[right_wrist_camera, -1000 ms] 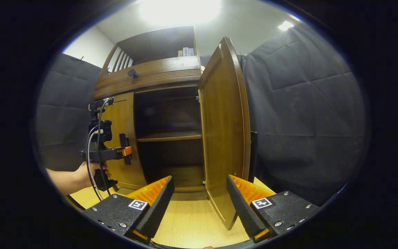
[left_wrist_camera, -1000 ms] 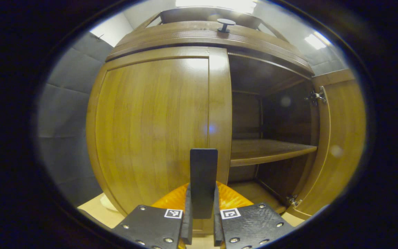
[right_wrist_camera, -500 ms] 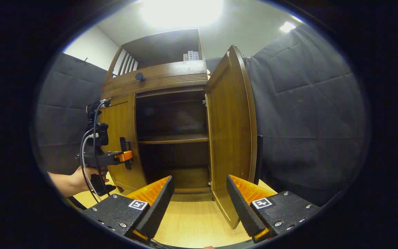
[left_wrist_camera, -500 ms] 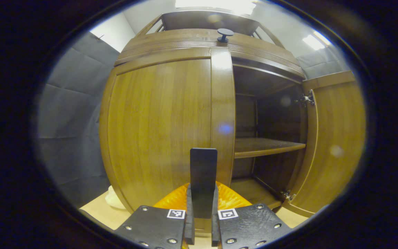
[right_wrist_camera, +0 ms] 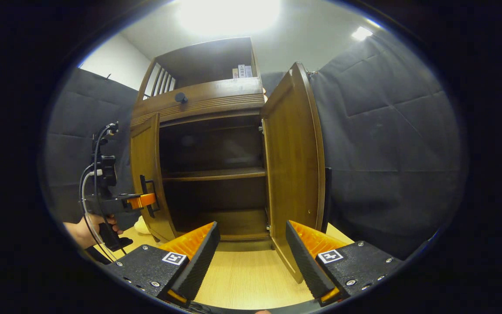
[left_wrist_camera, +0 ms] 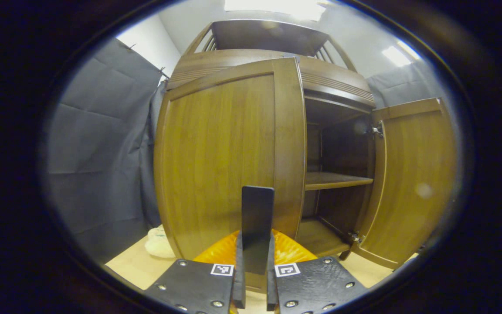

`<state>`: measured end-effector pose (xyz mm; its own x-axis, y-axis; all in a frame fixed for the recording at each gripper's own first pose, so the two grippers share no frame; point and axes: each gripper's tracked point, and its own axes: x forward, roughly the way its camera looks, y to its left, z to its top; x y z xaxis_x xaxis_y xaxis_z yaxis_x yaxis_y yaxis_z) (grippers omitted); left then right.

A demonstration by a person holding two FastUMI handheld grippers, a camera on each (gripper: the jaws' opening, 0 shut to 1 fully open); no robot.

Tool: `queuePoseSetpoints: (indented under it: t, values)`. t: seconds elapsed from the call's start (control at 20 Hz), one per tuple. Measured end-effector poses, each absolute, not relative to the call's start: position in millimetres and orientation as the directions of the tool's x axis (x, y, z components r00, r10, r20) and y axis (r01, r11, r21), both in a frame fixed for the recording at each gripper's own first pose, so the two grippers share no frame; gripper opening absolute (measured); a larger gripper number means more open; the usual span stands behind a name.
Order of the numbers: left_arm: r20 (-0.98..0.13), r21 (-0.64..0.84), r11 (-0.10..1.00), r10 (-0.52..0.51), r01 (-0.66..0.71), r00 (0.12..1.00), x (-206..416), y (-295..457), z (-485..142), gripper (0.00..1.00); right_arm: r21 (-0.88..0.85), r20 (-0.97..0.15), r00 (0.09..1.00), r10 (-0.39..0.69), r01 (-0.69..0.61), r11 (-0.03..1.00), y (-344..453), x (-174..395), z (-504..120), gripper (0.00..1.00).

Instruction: Open the right door of the double-door shoe cabinet with the right hand, and open the left door with the left hand.

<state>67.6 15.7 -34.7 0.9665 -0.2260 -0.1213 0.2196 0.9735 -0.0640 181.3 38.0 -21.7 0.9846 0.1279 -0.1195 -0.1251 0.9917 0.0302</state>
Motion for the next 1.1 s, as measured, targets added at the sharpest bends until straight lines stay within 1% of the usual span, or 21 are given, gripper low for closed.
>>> queuePoseSetpoints:
  t: [0.1,0.15,0.2,0.35,0.4,0.45,0.5,0.6,0.65,0.7,0.75,0.85,0.9,1.1]
  values:
    - [-0.117,-0.062,0.975,-0.218,0.212,0.969,63,22,-35,0.24,0.031,-0.118,0.983,0.138,-0.135,0.990,45,172,-23,0.92]
    - [-0.116,-0.067,0.976,-0.213,0.206,0.970,62,25,-34,0.24,0.028,-0.117,0.983,0.144,-0.142,0.989,48,171,-23,0.92]
    - [-0.113,-0.071,0.977,-0.207,0.200,0.972,59,27,-34,0.24,0.026,-0.117,0.982,0.148,-0.146,0.989,50,173,-22,0.94]
    - [-0.113,-0.073,0.981,-0.186,0.178,0.976,55,33,-35,0.24,0.029,-0.114,0.981,0.160,-0.158,0.987,63,165,-19,0.94]
    - [-0.112,-0.070,0.982,-0.181,0.174,0.977,53,36,-34,0.24,0.027,-0.115,0.980,0.163,-0.161,0.987,66,162,-20,0.92]
    - [-0.113,-0.071,0.982,-0.181,0.173,0.977,51,40,-33,0.14,0.023,-0.115,0.979,0.168,-0.166,0.986,70,160,-20,0.92]
    - [-0.113,-0.078,0.982,-0.179,0.171,0.977,50,43,-32,0.14,0.019,-0.116,0.978,0.173,-0.172,0.985,74,158,-21,0.94]
    - [-0.112,-0.088,0.982,-0.178,0.168,0.978,48,47,-32,0.24,0.011,-0.117,0.976,0.185,-0.185,0.983,81,153,-21,0.94]
    - [-0.111,-0.089,0.982,-0.176,0.167,0.978,47,51,-33,0.19,0.009,-0.121,0.974,0.192,-0.192,0.981,85,150,-22,0.94]
    - [-0.111,-0.088,0.982,-0.174,0.165,0.978,45,53,-32,0.14,0.007,-0.125,0.972,0.198,-0.198,0.980,88,148,-23,0.92]
    - [-0.109,-0.087,0.983,-0.172,0.163,0.979,43,56,-32,0.15,0.005,-0.128,0.971,0.202,-0.203,0.979,92,146,-22,0.94]
    - [-0.107,-0.087,0.985,-0.159,0.150,0.981,41,64,-30,0.17,0.002,-0.127,0.968,0.216,-0.217,0.976,100,142,-22,0.94]
    - [-0.106,-0.087,0.986,-0.152,0.143,0.983,39,68,-30,0.18,-0.002,-0.128,0.967,0.222,-0.224,0.975,103,140,-22,0.92]
    - [-0.106,-0.069,0.991,-0.122,0.115,0.987,36,87,-31,0.23,-0.005,-0.129,0.960,0.250,-0.252,0.968,118,134,-21,0.93]
